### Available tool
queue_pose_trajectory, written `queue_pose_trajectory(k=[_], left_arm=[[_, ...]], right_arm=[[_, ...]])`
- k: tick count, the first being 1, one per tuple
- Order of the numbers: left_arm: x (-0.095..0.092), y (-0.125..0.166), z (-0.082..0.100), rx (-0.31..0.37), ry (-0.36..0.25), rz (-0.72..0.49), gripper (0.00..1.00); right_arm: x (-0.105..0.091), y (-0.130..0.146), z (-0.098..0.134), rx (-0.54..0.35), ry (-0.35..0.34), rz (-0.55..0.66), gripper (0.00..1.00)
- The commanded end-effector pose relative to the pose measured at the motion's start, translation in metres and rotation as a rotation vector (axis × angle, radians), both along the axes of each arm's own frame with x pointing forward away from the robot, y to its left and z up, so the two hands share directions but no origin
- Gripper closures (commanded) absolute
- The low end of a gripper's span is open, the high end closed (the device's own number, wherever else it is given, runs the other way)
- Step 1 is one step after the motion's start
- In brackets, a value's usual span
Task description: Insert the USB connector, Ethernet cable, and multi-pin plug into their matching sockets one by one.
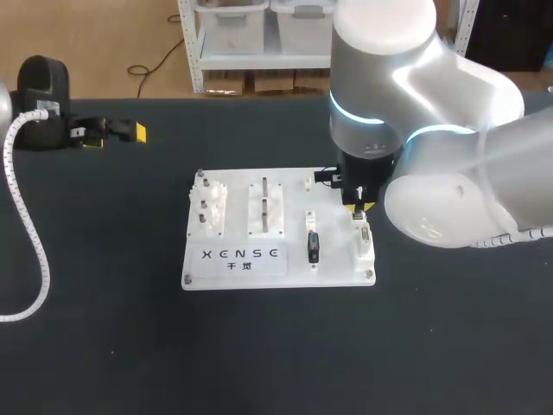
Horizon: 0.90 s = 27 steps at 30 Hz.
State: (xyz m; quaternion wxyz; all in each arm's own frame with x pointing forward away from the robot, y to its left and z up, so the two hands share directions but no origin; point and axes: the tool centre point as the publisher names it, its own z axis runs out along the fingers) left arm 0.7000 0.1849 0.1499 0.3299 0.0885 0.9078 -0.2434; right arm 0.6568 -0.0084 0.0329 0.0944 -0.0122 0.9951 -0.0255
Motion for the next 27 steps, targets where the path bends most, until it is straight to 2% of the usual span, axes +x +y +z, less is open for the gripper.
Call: queue_pose_trajectory(k=[1, 13, 27], left_arm=[[0.000, 0.000, 0.000, 0.000, 0.000, 0.000, 0.00], [0.000, 0.000, 0.000, 0.000, 0.000, 0.000, 0.00], [0.000, 0.000, 0.000, 0.000, 0.000, 0.000, 0.00]], right_arm=[[0.000, 0.000, -0.004, -0.001, 0.003, -0.004, 1.00], [0.000, 0.003, -0.002, 0.011, 0.003, -0.009, 1.00], [0.000, -0.007, -0.008, -0.013, 0.009, -0.039, 1.00]])
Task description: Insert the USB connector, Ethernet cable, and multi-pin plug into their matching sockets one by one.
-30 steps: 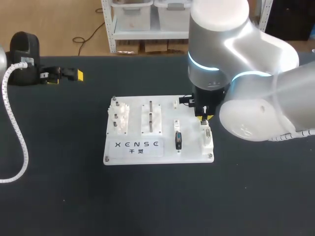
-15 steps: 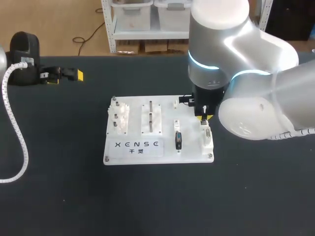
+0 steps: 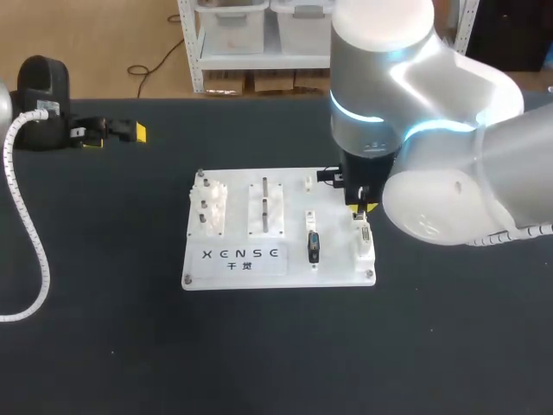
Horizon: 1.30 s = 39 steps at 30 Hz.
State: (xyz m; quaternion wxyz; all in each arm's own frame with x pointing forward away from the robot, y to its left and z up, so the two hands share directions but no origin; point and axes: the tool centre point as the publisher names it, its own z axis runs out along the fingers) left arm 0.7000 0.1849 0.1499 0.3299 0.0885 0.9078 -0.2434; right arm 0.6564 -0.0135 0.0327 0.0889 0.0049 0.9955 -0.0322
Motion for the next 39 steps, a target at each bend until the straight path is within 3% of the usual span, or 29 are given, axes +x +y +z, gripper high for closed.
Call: queue_pose_trajectory(k=[1, 39], left_arm=[[0.000, 0.000, 0.000, 0.000, 0.000, 0.000, 0.00], [0.000, 0.000, 0.000, 0.000, 0.000, 0.000, 0.00]], right_arm=[[0.000, -0.001, -0.009, -0.002, -0.001, -0.003, 1.00], [0.004, 0.011, 0.005, 0.044, -0.045, 0.021, 1.00]])
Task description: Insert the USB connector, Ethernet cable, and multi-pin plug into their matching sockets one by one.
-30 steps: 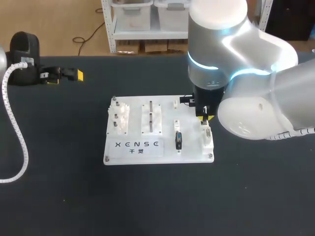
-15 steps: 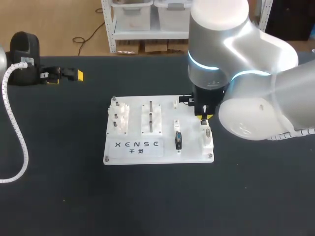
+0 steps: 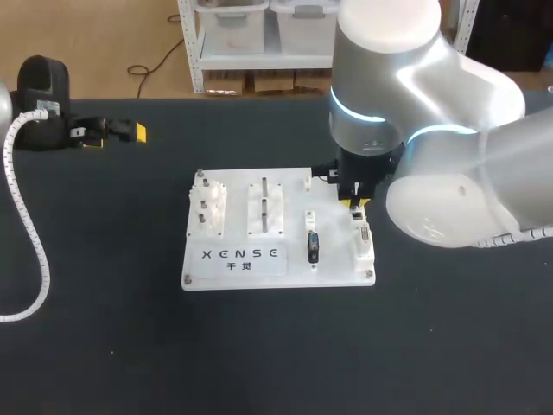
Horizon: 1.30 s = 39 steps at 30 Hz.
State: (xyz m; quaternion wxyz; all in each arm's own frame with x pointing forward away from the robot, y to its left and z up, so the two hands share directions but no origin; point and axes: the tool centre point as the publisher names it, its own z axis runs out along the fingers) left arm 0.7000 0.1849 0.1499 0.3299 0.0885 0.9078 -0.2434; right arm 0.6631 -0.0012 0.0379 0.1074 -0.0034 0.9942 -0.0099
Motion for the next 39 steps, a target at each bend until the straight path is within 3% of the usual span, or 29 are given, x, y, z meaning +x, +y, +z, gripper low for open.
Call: queue_pose_trajectory(k=[1, 29, 39], left_arm=[[0.000, 0.000, 0.000, 0.000, 0.000, 0.000, 0.00], [0.000, 0.000, 0.000, 0.000, 0.000, 0.000, 0.00], [0.000, 0.000, 0.000, 0.000, 0.000, 0.000, 0.00]], right_arm=[[-0.003, -0.002, 0.000, 0.001, -0.008, -0.001, 1.00], [-0.009, -0.010, -0.005, 0.001, 0.005, -0.018, 1.00], [-0.013, -0.013, -0.017, -0.012, 0.022, -0.019, 1.00]])
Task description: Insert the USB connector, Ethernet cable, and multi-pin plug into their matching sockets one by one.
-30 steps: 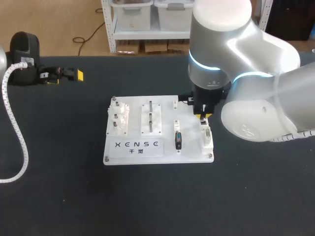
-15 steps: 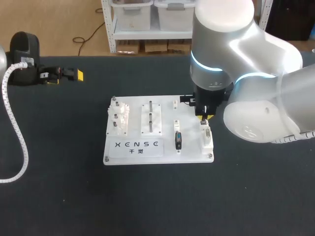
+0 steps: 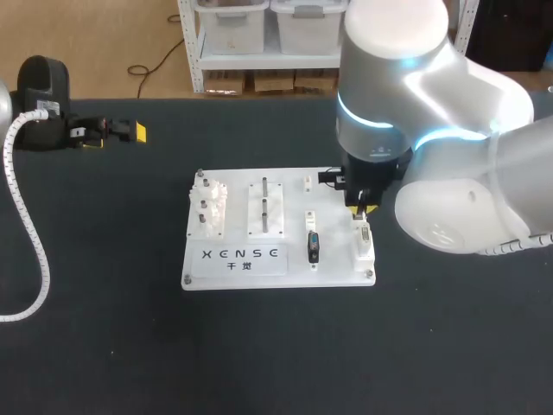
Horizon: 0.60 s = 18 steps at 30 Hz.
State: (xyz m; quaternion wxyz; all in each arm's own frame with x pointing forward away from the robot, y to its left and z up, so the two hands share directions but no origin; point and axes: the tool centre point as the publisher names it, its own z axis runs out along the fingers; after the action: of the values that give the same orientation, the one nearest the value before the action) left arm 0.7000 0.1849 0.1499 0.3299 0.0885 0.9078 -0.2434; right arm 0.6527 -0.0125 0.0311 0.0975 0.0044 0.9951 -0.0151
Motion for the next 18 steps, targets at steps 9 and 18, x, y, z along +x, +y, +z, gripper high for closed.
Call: queue_pose_trajectory(k=[9, 18], left_arm=[[0.0000, 0.0000, 0.0000, 0.000, 0.000, 0.000, 0.00], [0.0000, 0.0000, 0.0000, 0.000, 0.000, 0.000, 0.00]], right_arm=[[-0.0013, -0.0033, -0.0198, -0.016, 0.021, -0.010, 1.00], [0.0067, -0.0020, -0.0110, -0.001, 0.019, -0.023, 1.00]])
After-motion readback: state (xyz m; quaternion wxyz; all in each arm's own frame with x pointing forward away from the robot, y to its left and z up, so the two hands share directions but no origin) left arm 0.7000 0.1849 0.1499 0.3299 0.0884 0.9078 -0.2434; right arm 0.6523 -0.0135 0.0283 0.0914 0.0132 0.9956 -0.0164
